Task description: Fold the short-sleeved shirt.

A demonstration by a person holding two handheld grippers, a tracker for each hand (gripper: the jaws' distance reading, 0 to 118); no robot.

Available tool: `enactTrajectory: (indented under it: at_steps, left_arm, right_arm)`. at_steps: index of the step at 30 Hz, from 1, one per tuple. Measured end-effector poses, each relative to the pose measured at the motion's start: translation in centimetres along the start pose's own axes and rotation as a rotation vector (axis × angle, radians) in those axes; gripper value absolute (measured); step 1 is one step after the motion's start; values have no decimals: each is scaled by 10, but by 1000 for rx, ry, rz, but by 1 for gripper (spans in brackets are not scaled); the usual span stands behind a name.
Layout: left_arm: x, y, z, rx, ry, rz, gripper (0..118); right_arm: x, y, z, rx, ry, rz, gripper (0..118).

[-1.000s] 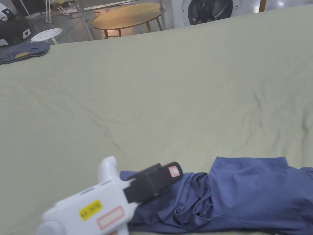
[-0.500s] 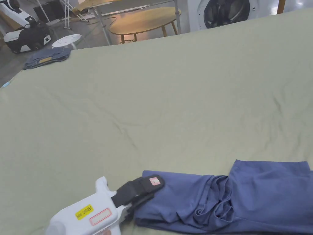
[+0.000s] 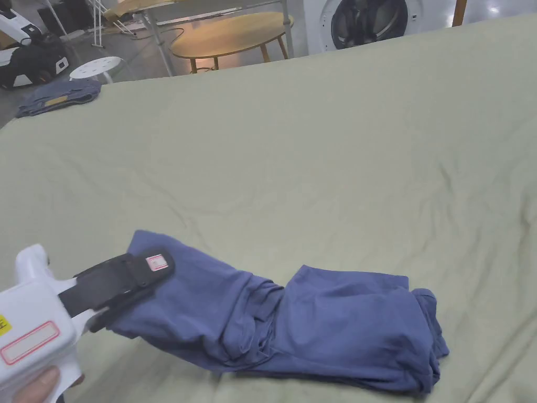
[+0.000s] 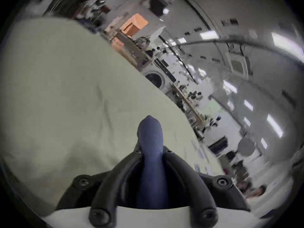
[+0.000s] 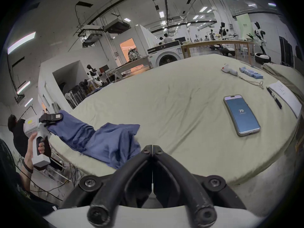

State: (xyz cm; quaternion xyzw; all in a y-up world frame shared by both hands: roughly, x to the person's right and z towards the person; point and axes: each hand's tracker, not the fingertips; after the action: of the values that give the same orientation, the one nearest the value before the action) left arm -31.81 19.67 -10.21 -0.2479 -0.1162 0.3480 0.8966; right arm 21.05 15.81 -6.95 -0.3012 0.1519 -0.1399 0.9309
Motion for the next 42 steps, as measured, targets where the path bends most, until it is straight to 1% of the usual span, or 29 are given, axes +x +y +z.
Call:
enactTrajectory:
  at_steps: [3,5,6,7,8,9,10,12,13,15,17,18,19,20,22,24,25,27,29,30,31,32,34,36,38,40,42]
  left_arm:
    - [55,-29,-47,-74,-34,-124,9]
    - [74,-56,-91,-138,-36,-241,9]
    - [81,-68,-111,-179,-34,-256,9]
    - [86,-83,-130,-248,-72,-214,9]
    - [89,-94,-144,-302,-143,-182,9]
    - [87,-101,-152,-332,-193,-173,9]
    - [93,-107,-159,-345,-196,-182,12]
    - [102,-108,-159,-331,-173,-215,47]
    - [102,-103,-151,-294,-192,-239,53]
    - [102,-90,-139,-230,-230,-225,55]
    - [94,-81,-133,-207,-211,-138,55]
    - [91,-81,-133,-215,-192,-112,47]
    - [88,-85,-137,-234,-188,-119,28]
    - [86,-94,-144,-272,-191,-139,0]
    - [86,-118,-161,-367,-148,-172,0]
    - [80,-141,-183,-498,-140,-183,0]
    - [77,-152,-189,-490,-113,-158,0]
    - [74,-152,-192,-469,-135,-140,0]
    - [76,-139,-182,-431,-148,-101,1]
    - [76,-133,-177,-417,-168,-101,1]
    - [76,-125,-169,-384,-202,-119,4]
    - [76,-117,-160,-346,-214,-141,12]
    - [71,-99,-139,-311,-238,-147,41]
    - [60,-84,-116,-261,-222,-116,62]
    - [40,-71,-95,-231,-210,-76,87]
    - [17,-62,-83,-208,-206,-3,88]
    - [-1,-59,-81,-221,-185,63,88]
  right_arm:
    - [-8,-1,-2,8,23,-6,0]
    - [-15,-3,2,12,21,19,0]
    - [-19,-4,5,14,10,23,0]
    - [-21,-6,9,15,4,24,0]
    - [-20,-9,12,13,6,24,0]
    - [-20,-12,15,11,7,22,0]
    - [-19,-14,18,8,4,23,0]
    - [-16,-20,20,-1,-21,34,0]
    - [-13,-22,21,-3,-36,37,0]
    - [-4,-25,19,-19,-48,14,0]
    - [3,-26,15,-34,-46,-20,0]
    - [6,-27,14,-38,-46,-32,0]
    - [8,-27,13,-40,-47,-45,0]
    - [8,-26,12,-39,-44,-55,0]
    - [7,-26,11,-35,-32,-68,0]
    - [2,-24,10,-35,-20,-71,0]
    - [-2,-24,9,-34,-15,-71,0]
    - [-10,-26,5,-40,4,-76,0]
    - [-20,-29,-5,-69,77,-87,0]
    - [-24,-29,-13,-80,97,-84,0]
    - [-30,-27,-23,-89,115,-66,0]
    - [-36,-25,-34,-95,138,-31,0]
    - [-48,-16,-57,-110,155,22,0]
    - [-55,-8,-80,-116,135,41,0]
    - [-54,-2,-106,-162,105,55,0]
    - [-46,-3,-128,-230,47,51,0]
    - [-36,-9,-142,-293,42,26,0]
